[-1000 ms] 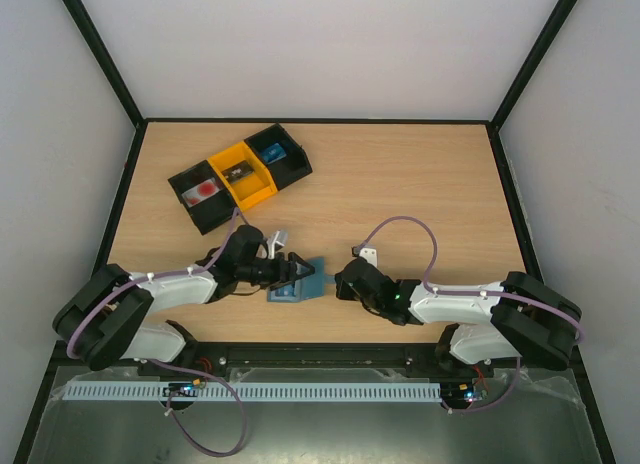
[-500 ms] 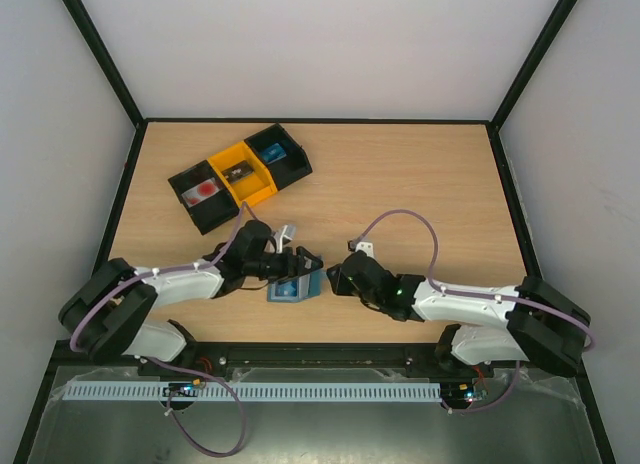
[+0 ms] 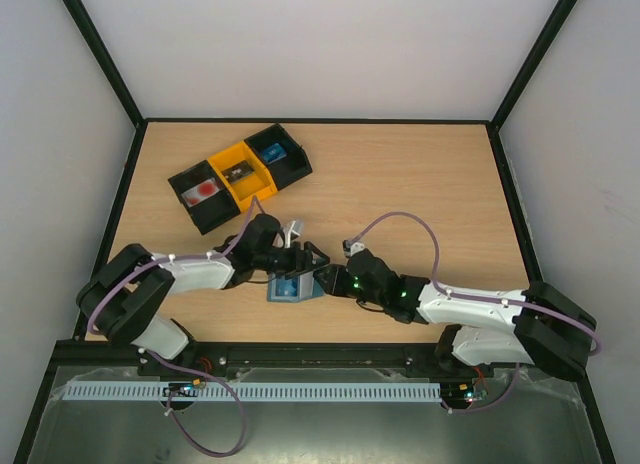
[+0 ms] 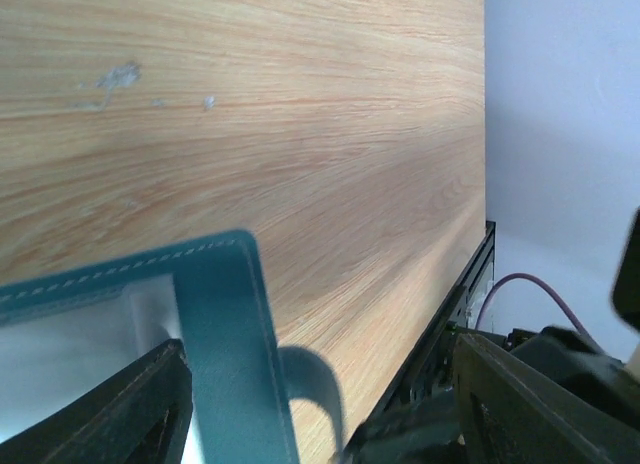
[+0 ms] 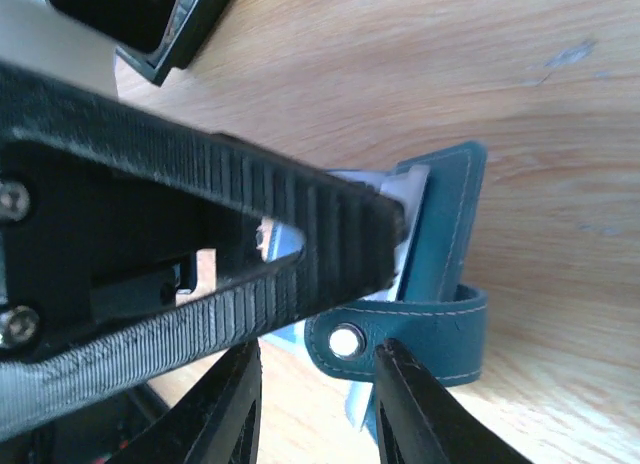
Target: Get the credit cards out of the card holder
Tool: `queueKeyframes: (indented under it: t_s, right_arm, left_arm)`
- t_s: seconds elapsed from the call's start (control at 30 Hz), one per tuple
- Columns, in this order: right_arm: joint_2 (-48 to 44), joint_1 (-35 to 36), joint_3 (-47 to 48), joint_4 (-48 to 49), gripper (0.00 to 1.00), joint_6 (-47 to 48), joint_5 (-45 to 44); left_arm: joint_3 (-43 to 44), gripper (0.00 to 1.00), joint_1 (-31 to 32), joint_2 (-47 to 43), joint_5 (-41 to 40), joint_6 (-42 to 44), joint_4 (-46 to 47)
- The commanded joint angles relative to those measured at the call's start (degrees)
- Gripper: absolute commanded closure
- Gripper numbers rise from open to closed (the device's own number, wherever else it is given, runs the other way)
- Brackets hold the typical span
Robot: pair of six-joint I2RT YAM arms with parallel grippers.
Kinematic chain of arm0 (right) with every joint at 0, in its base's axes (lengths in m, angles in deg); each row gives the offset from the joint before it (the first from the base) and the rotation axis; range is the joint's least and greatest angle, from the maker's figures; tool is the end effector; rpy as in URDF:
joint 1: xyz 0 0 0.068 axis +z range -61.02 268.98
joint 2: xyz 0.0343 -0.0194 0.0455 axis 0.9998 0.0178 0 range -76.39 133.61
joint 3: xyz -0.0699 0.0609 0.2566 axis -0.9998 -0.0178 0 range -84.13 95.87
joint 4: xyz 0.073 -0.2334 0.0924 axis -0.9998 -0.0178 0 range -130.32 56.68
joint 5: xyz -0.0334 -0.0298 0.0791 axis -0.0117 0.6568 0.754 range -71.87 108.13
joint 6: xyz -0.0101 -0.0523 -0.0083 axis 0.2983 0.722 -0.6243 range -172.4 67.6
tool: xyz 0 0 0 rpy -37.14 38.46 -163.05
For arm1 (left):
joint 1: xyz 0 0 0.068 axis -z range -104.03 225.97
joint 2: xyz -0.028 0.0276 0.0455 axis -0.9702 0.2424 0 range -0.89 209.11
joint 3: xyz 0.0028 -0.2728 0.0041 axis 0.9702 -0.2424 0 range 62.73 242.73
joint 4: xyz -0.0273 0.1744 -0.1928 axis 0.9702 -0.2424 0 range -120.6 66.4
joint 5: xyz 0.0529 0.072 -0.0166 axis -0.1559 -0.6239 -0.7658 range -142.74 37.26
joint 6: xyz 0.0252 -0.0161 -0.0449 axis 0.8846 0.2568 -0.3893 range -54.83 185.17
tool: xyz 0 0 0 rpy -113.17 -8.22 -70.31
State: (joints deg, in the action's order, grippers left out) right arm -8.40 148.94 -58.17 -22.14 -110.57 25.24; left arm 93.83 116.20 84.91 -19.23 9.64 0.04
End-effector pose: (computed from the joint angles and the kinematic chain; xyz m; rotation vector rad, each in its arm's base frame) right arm 0.1147 0.2074 0.1827 -0.1231 2.4157 1.2542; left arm 0.2010 -0.1959 0.1580 0.0859 2.4559 -1.5044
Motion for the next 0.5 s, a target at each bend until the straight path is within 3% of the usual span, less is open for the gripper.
queueKeyframes:
  t_s: [0.0, 0.23, 0.47]
  right_arm:
    - [2.9, 0.0, -1.9, 9.3, 0.69, -4.2, 4.8]
    - [9.5, 0.0, -1.5, 11.8, 0.69, -4.1, 4.6]
    - [13.7, 0.0, 1.0, -0.5, 0.7, -0.5, -4.4]
  left_arm:
    - [2.9, 0.28, 0.2, 1.5, 0.2, 1.8, -0.9]
    - [1.8, 0.29, 0.3, 3.5, 1.2, 0.0, 1.9]
    - [3.0, 0.29, -0.1, 1.0, 0.4, 2.0, -3.5]
